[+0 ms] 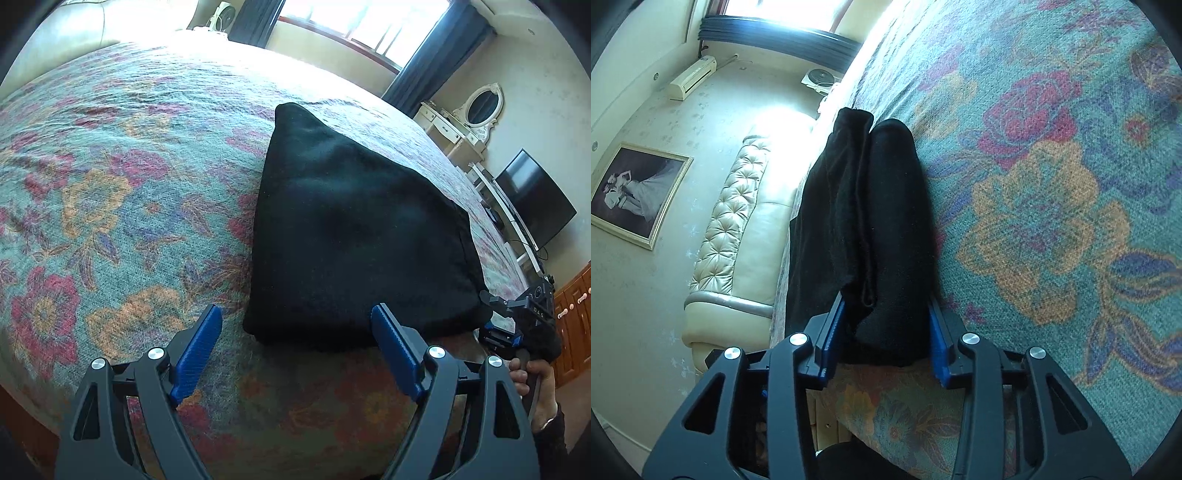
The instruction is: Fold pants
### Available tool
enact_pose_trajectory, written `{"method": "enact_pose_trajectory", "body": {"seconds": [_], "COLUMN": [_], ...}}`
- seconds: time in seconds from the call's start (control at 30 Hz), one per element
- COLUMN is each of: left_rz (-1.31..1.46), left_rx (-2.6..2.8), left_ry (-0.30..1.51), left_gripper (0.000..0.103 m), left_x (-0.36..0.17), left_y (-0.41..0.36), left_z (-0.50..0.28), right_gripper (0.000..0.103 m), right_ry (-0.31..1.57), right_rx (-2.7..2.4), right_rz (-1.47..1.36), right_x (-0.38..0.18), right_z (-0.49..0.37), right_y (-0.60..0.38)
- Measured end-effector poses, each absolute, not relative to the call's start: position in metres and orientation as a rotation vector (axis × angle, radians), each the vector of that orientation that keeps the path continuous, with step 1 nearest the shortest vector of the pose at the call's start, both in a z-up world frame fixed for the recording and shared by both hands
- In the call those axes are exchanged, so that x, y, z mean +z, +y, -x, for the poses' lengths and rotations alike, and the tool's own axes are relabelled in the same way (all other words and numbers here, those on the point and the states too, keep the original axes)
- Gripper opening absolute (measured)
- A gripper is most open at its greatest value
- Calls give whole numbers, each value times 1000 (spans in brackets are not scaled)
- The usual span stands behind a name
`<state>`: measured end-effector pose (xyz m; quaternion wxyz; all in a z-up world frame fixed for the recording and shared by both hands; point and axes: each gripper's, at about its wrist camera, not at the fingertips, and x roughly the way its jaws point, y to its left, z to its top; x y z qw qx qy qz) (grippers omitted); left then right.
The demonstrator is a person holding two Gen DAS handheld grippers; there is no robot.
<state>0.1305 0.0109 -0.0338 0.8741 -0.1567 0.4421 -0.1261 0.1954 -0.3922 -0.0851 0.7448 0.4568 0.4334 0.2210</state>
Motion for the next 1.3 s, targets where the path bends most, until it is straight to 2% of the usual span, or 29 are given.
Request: {"method": "enact_pose_trajectory", "body": {"seconds": [0.2,0.33,0.5,0.57,0.83,1.03,1.3], "left_rz": [319,269,162,134,36,50,20], "left_rx": [-239,-208,-167,-145,-34,-74,-118], "left_ry": [919,916,890,869,806,750,779], "left_gripper": [82,82,82,82,82,82,82], "left_x": [-34,-29,-19,-14,2,14,11], "left_y": [11,7,-4,-7,-22,-34,-49], "left_z": [-126,-116,-93,-82,-51,-39,-36], "right_gripper": [41,43,66,69,74,75,75], "right_ry": [911,925,938,926,796,766,765], "right_rx": [369,251,108,98,114,112,110], "right_rz": [-1026,-905,-629,-514,-222,-156,-148], "right_x": [-84,-74,-45,-32,9,23,22], "right_z": [-156,-130,-106,-100,-81,-78,-75], "right_y": [-416,-411,-366,-341,-258,-234,-230]}}
